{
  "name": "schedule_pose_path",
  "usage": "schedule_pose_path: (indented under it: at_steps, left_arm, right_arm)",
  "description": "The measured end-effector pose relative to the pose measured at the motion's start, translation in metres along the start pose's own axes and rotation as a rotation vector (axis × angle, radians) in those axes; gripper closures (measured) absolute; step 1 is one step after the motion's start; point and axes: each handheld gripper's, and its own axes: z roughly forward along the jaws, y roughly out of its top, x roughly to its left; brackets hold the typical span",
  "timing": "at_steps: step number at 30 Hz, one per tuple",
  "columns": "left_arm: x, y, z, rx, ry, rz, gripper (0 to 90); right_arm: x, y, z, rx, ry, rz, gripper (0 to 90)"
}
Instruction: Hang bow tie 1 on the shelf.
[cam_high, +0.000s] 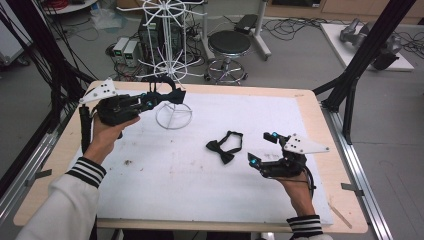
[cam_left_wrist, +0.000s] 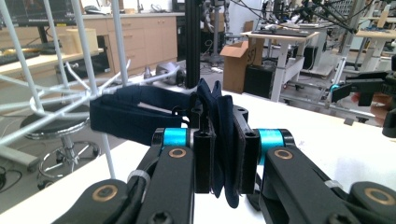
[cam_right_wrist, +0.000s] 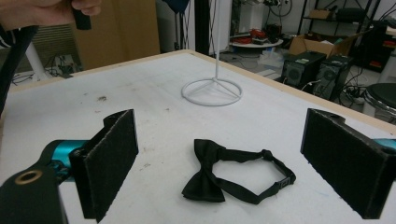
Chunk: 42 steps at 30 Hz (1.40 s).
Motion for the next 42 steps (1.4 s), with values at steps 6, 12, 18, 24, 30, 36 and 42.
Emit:
schedule_pose_path:
  at_steps: [6,12,18,24,30,36,42]
  left_arm:
    - [0.003,-0.012,0.0,0.022,0.011,-0.021,81.0]
    - [0.007,-0.021,0.001,0.047,0.025,-0.041,81.0]
    - [0.009,-0.03,0.003,0.072,0.029,-0.055,80.9]
    - [0.011,-0.041,0.003,0.094,0.036,-0.063,80.9]
    - [0.014,-0.046,0.002,0.096,0.047,-0.077,80.6]
    - [0.015,-0.048,0.0,0.094,0.049,-0.089,78.4]
    - [0.015,-0.048,-0.001,0.101,0.052,-0.081,72.8]
  right_arm:
    - [0.0,0.0,0.001,0.004,-0.003,-0.002,10.5]
    - [0.0,0.0,0.002,0.005,0.0,0.001,10.5]
    - [-0.001,-0.001,0.002,0.008,-0.001,0.002,10.5]
    - [-0.002,-0.001,0.003,0.011,-0.004,0.002,10.5]
    - [-0.003,-0.002,0.004,0.013,-0.003,0.0,10.5]
    - [-0.002,-0.002,0.005,0.019,-0.002,-0.003,10.5]
    - [-0.002,-0.002,0.006,0.023,0.0,0.001,10.5]
